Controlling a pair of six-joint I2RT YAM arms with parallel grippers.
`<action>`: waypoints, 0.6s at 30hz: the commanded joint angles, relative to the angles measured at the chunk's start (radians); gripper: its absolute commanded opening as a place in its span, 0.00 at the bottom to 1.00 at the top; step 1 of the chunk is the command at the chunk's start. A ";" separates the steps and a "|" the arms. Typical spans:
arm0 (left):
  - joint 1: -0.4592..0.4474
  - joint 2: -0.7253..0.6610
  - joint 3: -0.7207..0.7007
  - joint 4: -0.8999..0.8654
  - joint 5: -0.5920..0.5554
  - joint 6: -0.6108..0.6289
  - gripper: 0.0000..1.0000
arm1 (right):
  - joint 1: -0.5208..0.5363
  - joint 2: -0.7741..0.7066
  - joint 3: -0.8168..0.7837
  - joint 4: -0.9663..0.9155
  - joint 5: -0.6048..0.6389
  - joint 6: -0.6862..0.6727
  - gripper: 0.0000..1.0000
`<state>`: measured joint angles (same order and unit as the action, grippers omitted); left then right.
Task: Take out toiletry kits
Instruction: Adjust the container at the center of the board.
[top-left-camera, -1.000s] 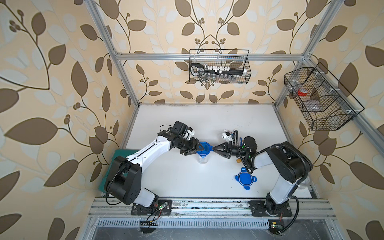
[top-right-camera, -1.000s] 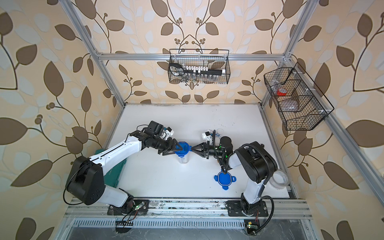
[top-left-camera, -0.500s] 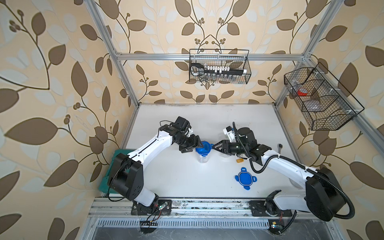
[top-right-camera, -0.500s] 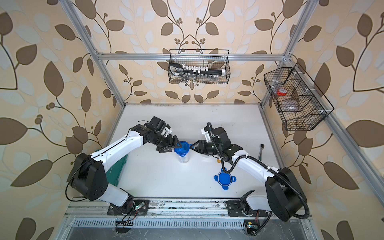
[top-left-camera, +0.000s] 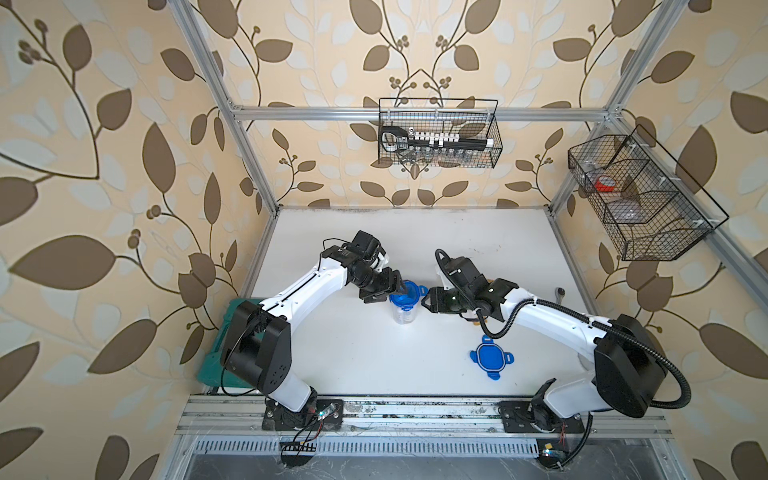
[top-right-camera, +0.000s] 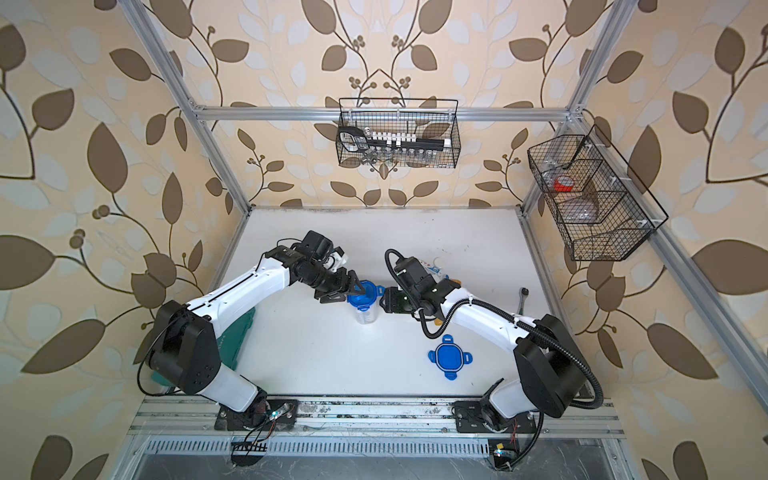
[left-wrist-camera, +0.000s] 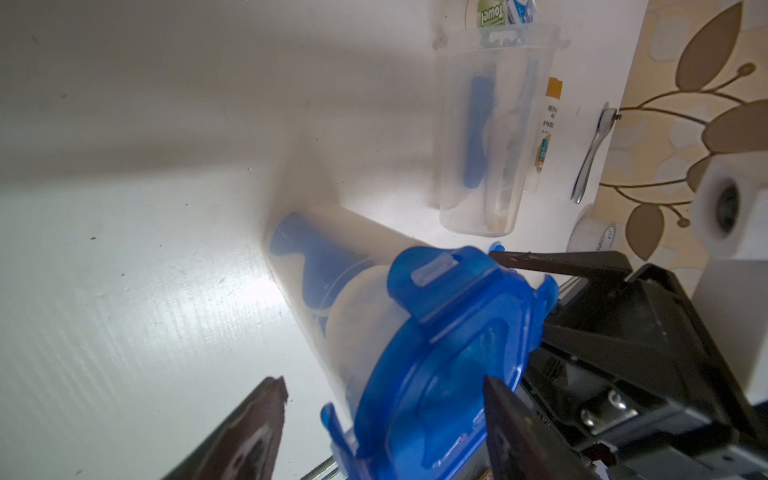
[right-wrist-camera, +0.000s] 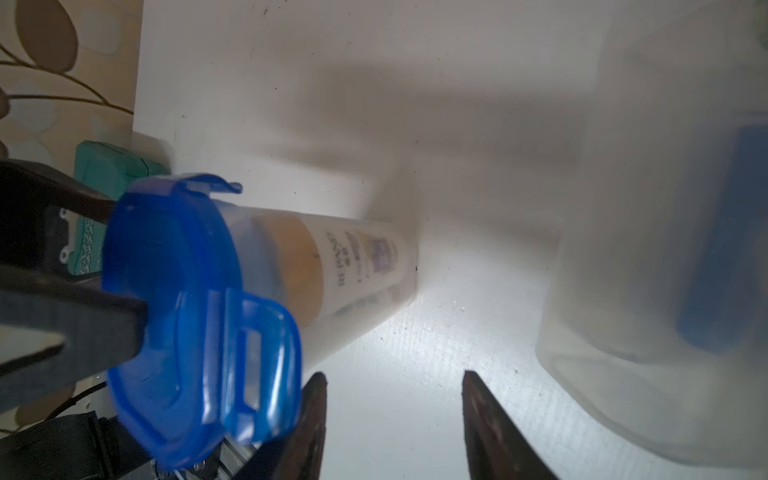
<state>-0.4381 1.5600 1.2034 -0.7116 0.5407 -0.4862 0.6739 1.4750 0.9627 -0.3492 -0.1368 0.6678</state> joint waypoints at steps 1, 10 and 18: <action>-0.001 0.006 0.015 -0.011 -0.006 0.037 0.75 | 0.001 0.011 0.049 -0.042 0.058 -0.012 0.52; -0.001 -0.017 -0.033 -0.002 0.002 0.016 0.73 | -0.007 0.087 0.160 -0.050 0.062 -0.017 0.52; -0.001 -0.023 -0.066 0.037 0.059 -0.024 0.72 | -0.016 0.199 0.275 -0.054 -0.029 -0.047 0.52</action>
<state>-0.4370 1.5509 1.1606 -0.6514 0.5850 -0.4988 0.6571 1.6356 1.1824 -0.4095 -0.1089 0.6445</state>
